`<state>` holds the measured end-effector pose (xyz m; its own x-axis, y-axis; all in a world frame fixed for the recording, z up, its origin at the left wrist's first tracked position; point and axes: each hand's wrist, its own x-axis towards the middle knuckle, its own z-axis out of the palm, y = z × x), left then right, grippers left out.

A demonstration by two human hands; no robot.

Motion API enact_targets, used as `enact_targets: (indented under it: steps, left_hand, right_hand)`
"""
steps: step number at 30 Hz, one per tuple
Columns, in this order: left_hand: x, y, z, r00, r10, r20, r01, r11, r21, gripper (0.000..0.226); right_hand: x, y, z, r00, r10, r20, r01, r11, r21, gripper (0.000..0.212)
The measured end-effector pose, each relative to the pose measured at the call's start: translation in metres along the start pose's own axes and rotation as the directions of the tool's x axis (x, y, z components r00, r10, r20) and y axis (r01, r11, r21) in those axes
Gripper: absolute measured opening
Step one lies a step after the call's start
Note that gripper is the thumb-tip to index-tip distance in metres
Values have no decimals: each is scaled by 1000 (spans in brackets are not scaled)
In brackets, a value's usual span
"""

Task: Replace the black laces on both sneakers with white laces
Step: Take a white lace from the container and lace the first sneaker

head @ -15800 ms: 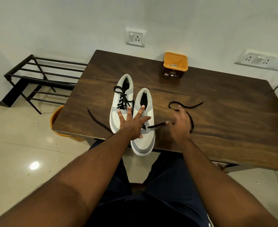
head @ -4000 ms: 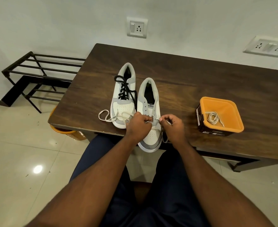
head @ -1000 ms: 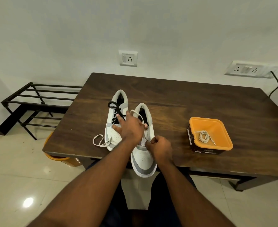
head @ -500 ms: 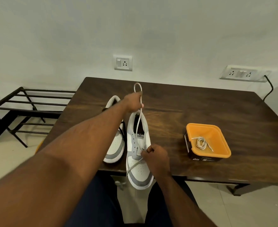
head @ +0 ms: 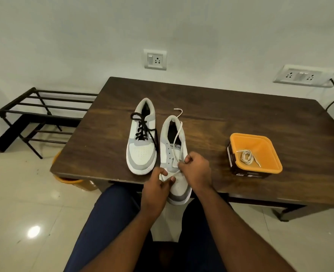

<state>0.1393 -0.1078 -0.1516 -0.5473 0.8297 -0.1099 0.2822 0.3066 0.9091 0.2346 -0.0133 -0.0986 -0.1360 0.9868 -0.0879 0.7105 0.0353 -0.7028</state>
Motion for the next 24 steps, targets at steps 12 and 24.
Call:
enact_targets:
  steps: [12, 24]
  left_hand:
    - [19, 30, -16, 976, 47, -214, -117, 937, -329, 8]
    - [40, 109, -52, 917, 132, 377, 154, 755, -637, 38]
  right_hand:
    - [-3, -6, -7, 987, -158, 43, 163, 960, -227, 13]
    - [9, -4, -11, 896, -430, 113, 399, 889, 225, 71]
